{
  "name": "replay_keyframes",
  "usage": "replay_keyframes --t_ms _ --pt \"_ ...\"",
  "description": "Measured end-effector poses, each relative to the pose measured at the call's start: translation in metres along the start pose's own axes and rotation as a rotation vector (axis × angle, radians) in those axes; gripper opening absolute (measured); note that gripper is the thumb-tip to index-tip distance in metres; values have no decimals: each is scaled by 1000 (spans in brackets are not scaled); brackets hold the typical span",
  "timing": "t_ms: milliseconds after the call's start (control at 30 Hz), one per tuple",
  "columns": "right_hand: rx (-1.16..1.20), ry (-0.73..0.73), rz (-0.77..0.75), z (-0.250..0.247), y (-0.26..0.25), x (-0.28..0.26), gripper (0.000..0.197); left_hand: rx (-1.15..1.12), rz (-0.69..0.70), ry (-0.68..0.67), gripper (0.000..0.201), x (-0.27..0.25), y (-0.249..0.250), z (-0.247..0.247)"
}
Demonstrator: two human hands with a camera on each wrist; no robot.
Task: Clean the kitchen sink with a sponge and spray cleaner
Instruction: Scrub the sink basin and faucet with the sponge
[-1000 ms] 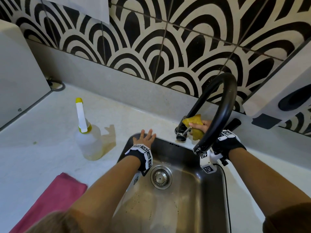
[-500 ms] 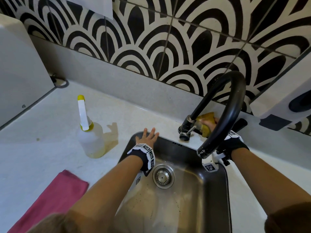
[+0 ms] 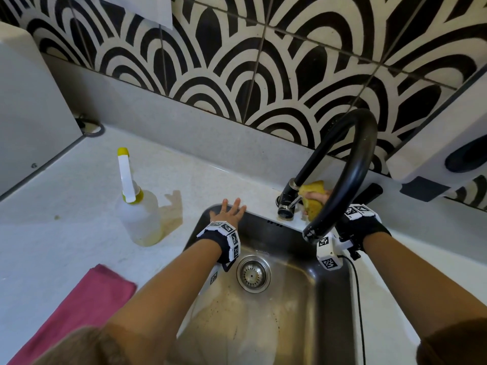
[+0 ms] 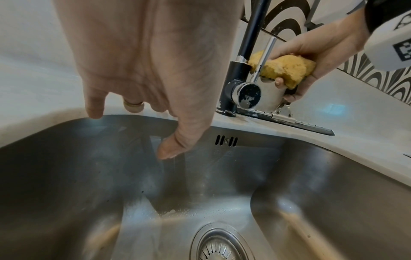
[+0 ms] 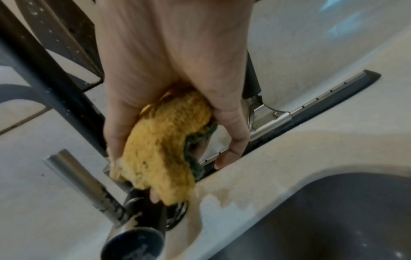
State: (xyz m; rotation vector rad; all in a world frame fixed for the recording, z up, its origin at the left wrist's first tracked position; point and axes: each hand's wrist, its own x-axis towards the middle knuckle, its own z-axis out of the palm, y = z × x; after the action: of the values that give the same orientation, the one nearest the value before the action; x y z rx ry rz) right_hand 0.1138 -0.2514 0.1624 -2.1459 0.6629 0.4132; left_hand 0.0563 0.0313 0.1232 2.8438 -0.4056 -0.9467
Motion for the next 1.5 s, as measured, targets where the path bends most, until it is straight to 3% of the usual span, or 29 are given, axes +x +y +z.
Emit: replay_keyframes --t_ms 100,167,233,267,333,367,500,533,633,700,867,967,1033,1100,1167,1267,1400,1500 --pt "31 -35 -83 -2 10 -6 24 -2 -4 -13 100 -1 2 -3" --pt "45 -47 -138 -1 8 -24 6 -4 -4 -16 100 -2 3 -5" --pt "38 -63 -147 1 12 -24 17 -6 -1 -14 99 -3 3 -5" --pt "31 -78 -154 2 20 -9 13 -11 0 -13 99 -3 3 -4" --pt "-11 -85 -178 7 43 23 34 -16 0 -5 98 -2 3 -2" --pt "-36 -90 -197 9 47 25 35 -14 0 0 98 -1 2 -1" --pt "-118 35 -180 18 21 -33 24 -10 7 11 97 -1 0 0" --pt "-100 44 -184 16 20 -36 15 -9 10 11 98 -1 0 0" --pt "-2 48 -173 11 15 -39 25 -8 12 5 100 0 0 -1" --pt "58 60 -161 13 14 -36 13 -10 14 4 101 1 0 0" --pt "-47 -57 -193 22 25 -40 8 -3 22 17 97 1 -1 1" --pt "-98 -64 -168 25 26 -64 20 -1 36 3 98 1 -3 -3" --pt "-50 -85 -135 28 33 -72 14 4 46 -7 98 0 -4 -5" --pt "33 -102 -95 34 47 -70 21 23 51 0 98 -2 -5 -5" --pt "158 -134 -78 39 43 -98 24 64 52 39 93 -5 -5 0" --pt "419 -269 52 54 40 -129 7 134 54 98 79 -15 -5 12" --pt "584 -359 150 84 35 -144 35 98 58 254 47 -48 -8 25" --pt "595 -440 103 110 20 -165 39 -160 54 408 28 -75 -18 36"
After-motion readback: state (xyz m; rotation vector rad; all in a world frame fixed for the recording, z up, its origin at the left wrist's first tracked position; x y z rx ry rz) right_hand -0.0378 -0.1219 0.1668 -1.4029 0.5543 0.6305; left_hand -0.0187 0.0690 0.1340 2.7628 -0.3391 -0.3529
